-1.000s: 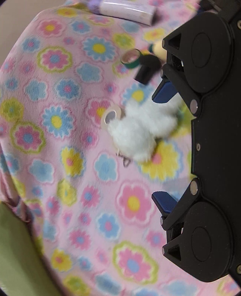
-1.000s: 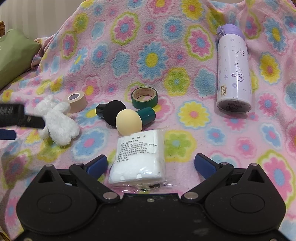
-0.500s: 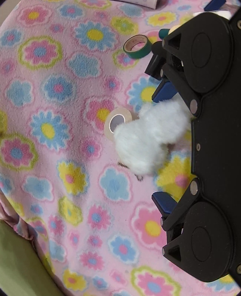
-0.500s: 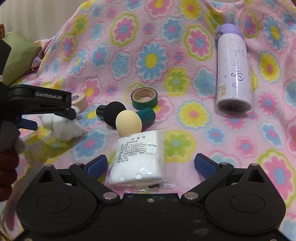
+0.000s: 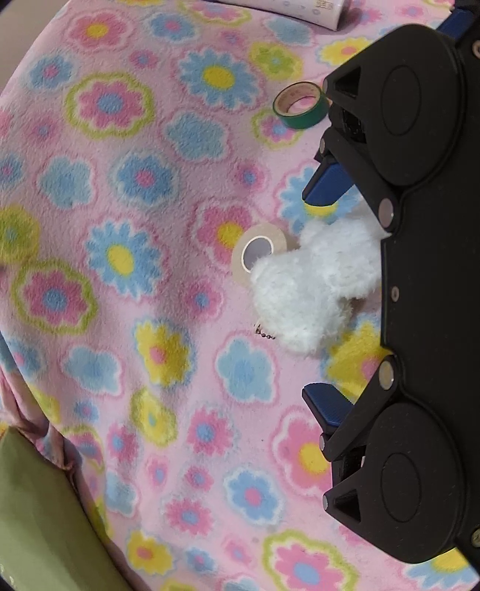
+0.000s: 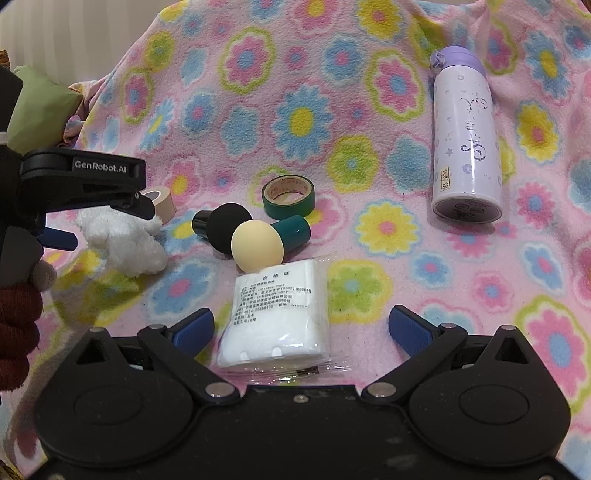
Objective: Organize soft objects
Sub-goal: 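Lower the left tool onto the white plush and close on it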
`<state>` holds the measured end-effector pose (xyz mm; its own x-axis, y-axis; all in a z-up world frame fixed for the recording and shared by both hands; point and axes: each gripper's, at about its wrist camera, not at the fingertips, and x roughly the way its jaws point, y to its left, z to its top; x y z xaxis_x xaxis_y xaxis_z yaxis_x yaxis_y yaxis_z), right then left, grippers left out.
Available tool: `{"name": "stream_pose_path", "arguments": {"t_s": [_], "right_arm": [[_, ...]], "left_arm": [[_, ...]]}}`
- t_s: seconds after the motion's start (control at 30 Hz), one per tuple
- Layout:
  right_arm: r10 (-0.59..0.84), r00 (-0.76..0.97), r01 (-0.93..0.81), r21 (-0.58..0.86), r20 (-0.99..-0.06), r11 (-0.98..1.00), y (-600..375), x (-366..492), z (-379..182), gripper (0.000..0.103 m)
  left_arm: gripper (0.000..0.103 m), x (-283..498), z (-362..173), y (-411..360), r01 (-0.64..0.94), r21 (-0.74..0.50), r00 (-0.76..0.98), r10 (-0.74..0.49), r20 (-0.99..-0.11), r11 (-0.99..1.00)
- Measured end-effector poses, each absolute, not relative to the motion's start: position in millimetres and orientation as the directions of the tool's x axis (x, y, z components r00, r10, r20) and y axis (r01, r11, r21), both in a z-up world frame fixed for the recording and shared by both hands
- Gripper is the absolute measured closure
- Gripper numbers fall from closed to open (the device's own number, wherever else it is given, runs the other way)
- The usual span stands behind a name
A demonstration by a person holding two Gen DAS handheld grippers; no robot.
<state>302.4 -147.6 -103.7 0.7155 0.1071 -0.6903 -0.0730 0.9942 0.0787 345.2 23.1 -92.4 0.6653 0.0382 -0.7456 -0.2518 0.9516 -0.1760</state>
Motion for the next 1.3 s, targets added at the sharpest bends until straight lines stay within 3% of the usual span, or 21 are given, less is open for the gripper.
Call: {"name": "stream_pose_path", "arguments": {"t_s": [0.23, 0.27, 0.4, 0.67, 0.83, 0.93, 1.07, 1.3], "right_arm": [[0.108, 0.716, -0.073, 0.079, -0.690, 0.994, -147.7, 302.5, -103.8, 0.000], [0.108, 0.716, -0.074, 0.079, -0.690, 0.994, -147.9, 302.5, -103.9, 0.000], [0.112, 0.717, -0.074, 0.084, -0.688, 0.994, -148.4, 302.7, -103.6, 0.000], [0.111, 0.721, -0.069, 0.088, -0.685, 0.994, -149.1, 302.0, -103.0, 0.001], [0.111, 0.720, -0.069, 0.088, -0.685, 0.994, -149.4, 301.7, -103.0, 0.001], [0.108, 0.719, -0.069, 0.084, -0.686, 0.994, -149.2, 301.9, -103.1, 0.001], [0.107, 0.718, -0.071, 0.081, -0.688, 0.994, -149.0, 302.1, -103.1, 0.001], [0.106, 0.717, -0.070, 0.080, -0.689, 0.994, -148.8, 302.2, -102.8, 0.001]], "left_arm": [[0.004, 360.1, -99.1, 18.7, -0.276, -0.117, 0.630, 0.088, -0.772, 0.954], [0.007, 361.7, -100.2, 19.4, -0.282, -0.117, 0.625, 0.090, -0.775, 0.952], [0.043, 361.7, -100.1, 19.6, -0.249, -0.102, 0.621, 0.078, -0.780, 0.963], [0.053, 331.2, -81.2, 26.8, -0.172, -0.169, 0.619, -0.026, -0.785, 0.970], [0.053, 306.2, -70.6, 37.2, -0.123, -0.239, 0.616, -0.115, -0.780, 0.963], [0.051, 296.9, -72.1, 42.8, -0.106, -0.222, 0.598, -0.116, -0.793, 0.969], [0.031, 285.5, -75.1, 55.7, -0.148, -0.210, 0.593, -0.083, -0.801, 0.966], [0.026, 282.1, -70.3, 53.9, -0.192, -0.224, 0.604, -0.065, -0.794, 0.956]]}}
